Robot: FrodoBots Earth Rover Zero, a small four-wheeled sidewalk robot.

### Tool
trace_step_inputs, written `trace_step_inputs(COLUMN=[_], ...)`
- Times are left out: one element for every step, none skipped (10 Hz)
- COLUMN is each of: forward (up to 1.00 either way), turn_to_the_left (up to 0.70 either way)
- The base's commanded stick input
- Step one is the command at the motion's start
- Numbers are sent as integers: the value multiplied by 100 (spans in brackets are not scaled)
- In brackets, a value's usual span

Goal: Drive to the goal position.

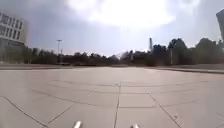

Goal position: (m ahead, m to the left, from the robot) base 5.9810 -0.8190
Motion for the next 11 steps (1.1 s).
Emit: trace_step_inputs(forward=[70, 70, 70, 70, 70, 70, 70, 70, 70, 70, 70], turn_to_the_left=[-1, -1, -1, -1, -1, -1, -1, -1, -1, -1, -1])
